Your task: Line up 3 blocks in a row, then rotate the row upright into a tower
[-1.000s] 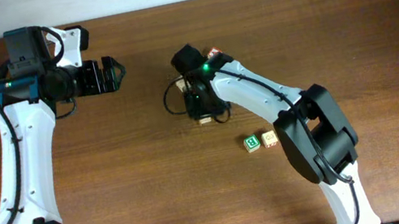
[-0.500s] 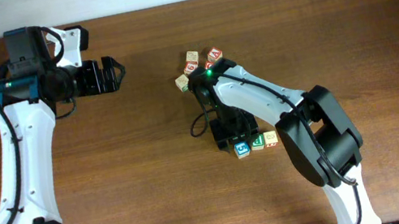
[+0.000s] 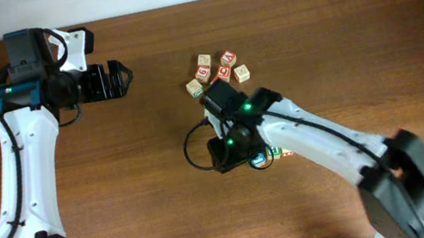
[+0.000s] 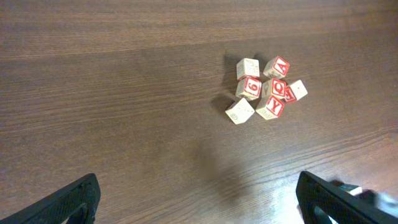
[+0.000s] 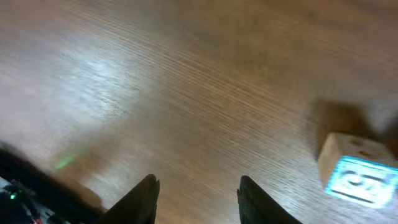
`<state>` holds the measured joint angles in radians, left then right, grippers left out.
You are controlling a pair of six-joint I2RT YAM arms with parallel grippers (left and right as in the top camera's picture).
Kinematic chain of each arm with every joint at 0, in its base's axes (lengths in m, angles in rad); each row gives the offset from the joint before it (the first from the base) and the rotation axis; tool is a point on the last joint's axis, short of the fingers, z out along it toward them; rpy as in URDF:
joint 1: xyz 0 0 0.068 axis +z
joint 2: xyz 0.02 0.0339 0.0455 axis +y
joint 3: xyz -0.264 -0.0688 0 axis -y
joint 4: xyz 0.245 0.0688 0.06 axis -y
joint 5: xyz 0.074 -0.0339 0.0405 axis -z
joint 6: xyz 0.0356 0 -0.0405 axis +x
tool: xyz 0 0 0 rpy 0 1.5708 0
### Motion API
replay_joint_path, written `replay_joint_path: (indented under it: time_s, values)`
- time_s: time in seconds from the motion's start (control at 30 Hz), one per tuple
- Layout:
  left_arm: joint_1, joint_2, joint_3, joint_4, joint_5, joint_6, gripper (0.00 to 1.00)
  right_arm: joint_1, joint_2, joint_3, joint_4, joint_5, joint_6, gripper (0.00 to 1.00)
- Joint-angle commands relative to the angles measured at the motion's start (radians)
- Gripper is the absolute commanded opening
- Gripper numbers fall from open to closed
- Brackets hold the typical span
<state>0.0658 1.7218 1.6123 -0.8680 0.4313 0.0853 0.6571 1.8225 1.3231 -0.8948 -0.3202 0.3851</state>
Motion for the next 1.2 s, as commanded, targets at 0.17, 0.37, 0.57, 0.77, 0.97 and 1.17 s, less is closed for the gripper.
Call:
replay_joint_path:
  time_s: [0.17, 0.37, 0.57, 0.77, 0.97, 1.17]
  values:
    - [0.001, 0.000, 0.013, 0.002, 0.014, -0.002, 0.99, -0.047, 0.163, -0.010, -0.032, 0.087, 0.132, 0.36]
    - [0.001, 0.000, 0.013, 0.002, 0.014, -0.002, 0.99, -0.086, 0.163, -0.008, -0.031, 0.098, 0.125, 0.36]
    - [0.001, 0.000, 0.013, 0.002, 0.014, -0.002, 0.99, -0.115, 0.163, 0.013, -0.034, 0.096, 0.072, 0.36]
    - [0.001, 0.000, 0.013, 0.002, 0.014, -0.002, 0.99, -0.138, 0.082, 0.239, -0.200, 0.255, 0.023, 0.36]
    - [0.001, 0.000, 0.013, 0.002, 0.014, -0.002, 0.99, -0.190, 0.084, 0.156, -0.256, 0.142, -0.039, 0.21]
    - [0.001, 0.000, 0.013, 0.002, 0.014, -0.002, 0.99, -0.054, 0.082, 0.051, -0.329, 0.225, 0.054, 0.04]
